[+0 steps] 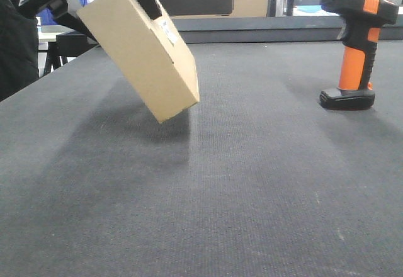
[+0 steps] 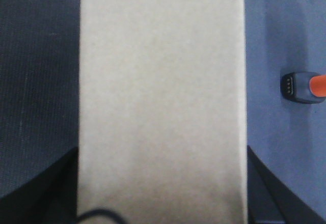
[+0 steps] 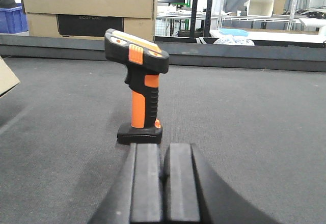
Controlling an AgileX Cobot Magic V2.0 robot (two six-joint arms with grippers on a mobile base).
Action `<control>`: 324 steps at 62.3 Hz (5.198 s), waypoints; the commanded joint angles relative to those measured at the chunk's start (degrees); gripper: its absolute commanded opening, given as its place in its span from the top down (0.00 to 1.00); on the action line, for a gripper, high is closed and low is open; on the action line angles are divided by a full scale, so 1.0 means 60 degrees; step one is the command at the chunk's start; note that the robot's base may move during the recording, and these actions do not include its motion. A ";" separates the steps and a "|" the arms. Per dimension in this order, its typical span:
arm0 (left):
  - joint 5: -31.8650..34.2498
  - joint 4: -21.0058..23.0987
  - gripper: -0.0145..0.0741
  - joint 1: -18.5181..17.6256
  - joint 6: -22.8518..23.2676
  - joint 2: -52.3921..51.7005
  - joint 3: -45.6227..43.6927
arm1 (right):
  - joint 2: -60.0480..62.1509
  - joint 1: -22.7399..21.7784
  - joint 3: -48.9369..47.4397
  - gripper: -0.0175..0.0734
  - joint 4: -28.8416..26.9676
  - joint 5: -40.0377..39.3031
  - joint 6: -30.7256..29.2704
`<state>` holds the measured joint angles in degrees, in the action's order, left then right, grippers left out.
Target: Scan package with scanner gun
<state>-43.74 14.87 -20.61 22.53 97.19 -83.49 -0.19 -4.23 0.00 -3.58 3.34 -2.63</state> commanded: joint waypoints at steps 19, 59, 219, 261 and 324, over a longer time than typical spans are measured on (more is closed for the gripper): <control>0.0195 0.0044 0.96 -0.0047 0.0058 -0.0044 0.0007 | 0.0032 0.0058 -0.0515 0.99 0.1414 -0.2225 -0.0069; 0.0195 0.0045 0.96 -0.0064 0.0058 -0.0044 0.0007 | -0.7889 0.0058 -0.2240 0.99 0.2245 -0.4450 0.0939; 0.0218 0.0007 0.96 -0.0064 0.0004 -0.0044 0.0007 | -1.6757 0.1104 -0.5992 0.29 -0.1846 -0.9648 0.1439; 0.0236 0.0007 0.96 -0.0064 0.0004 -0.0044 0.0007 | -1.7472 0.1122 -0.7416 0.19 -0.1786 -0.8686 0.1685; 0.0252 0.0022 0.96 -0.0064 0.0004 -0.0044 0.0007 | -1.7664 0.1122 -0.7534 0.99 -0.1437 -0.9304 0.1685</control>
<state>-43.32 14.76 -20.61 22.53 97.29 -83.35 -106.22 2.67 -44.94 -13.88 -50.19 7.50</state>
